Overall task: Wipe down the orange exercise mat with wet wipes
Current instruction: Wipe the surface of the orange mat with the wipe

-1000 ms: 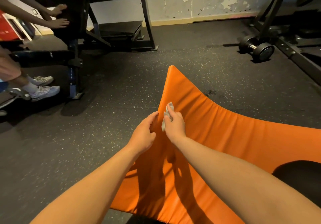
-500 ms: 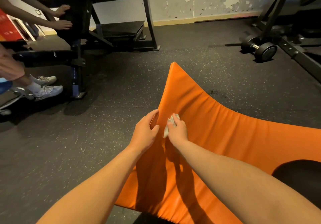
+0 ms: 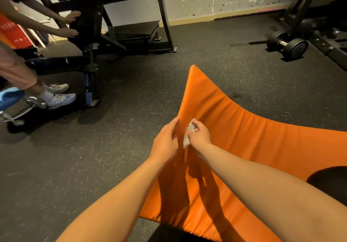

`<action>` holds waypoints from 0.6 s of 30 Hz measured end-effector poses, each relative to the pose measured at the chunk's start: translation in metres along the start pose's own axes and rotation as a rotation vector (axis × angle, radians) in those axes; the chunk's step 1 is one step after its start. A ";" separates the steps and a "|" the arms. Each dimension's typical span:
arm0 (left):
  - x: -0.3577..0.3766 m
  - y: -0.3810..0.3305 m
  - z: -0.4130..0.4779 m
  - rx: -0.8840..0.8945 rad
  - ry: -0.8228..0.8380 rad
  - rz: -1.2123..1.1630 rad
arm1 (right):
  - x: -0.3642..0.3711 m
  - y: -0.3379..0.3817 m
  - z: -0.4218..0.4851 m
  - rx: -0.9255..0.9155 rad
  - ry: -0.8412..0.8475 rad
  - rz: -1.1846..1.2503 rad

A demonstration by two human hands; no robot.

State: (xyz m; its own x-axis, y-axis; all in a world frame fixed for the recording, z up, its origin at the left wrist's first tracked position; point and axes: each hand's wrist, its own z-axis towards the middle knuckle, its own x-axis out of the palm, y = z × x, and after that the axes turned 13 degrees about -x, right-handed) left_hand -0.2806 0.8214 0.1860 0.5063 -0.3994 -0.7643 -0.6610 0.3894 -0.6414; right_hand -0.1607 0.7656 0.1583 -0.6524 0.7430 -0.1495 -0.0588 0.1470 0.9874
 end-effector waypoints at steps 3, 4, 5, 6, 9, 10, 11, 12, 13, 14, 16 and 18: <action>0.004 0.000 0.000 0.017 0.010 -0.002 | 0.004 0.013 0.008 -0.076 -0.008 -0.006; 0.005 -0.003 0.001 0.028 0.004 -0.017 | 0.006 0.020 0.011 -0.103 -0.027 0.006; 0.005 -0.007 0.003 0.038 -0.006 -0.029 | 0.006 0.027 0.013 -0.126 -0.051 0.025; 0.005 -0.011 0.005 0.043 -0.015 -0.037 | 0.005 0.030 0.014 -0.145 -0.073 0.033; 0.003 -0.016 0.006 0.043 -0.016 -0.034 | 0.000 0.019 0.006 -0.132 -0.070 0.007; 0.003 -0.015 0.006 0.039 -0.015 -0.034 | -0.001 0.010 0.001 -0.097 -0.053 -0.012; 0.004 -0.013 0.006 0.035 -0.014 -0.036 | -0.002 0.002 -0.004 -0.058 -0.038 -0.035; 0.005 -0.011 0.006 0.031 -0.017 -0.039 | -0.002 -0.003 -0.007 -0.031 -0.031 -0.052; 0.005 -0.010 0.007 0.027 -0.022 -0.045 | -0.002 -0.004 -0.007 -0.033 -0.037 -0.060; 0.005 -0.009 0.008 0.024 -0.026 -0.051 | -0.002 -0.001 -0.006 -0.071 -0.052 -0.056; 0.004 -0.006 0.012 0.022 -0.034 -0.065 | 0.001 0.017 0.001 -0.192 -0.062 -0.042; 0.002 -0.005 0.013 0.030 -0.036 -0.072 | 0.004 0.035 0.008 -0.288 -0.041 -0.044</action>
State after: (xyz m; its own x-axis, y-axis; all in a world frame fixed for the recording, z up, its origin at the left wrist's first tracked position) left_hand -0.2686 0.8295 0.1866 0.5721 -0.3971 -0.7176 -0.6055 0.3857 -0.6962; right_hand -0.1589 0.7788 0.1919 -0.6135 0.7669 -0.1885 -0.3026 -0.0078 0.9531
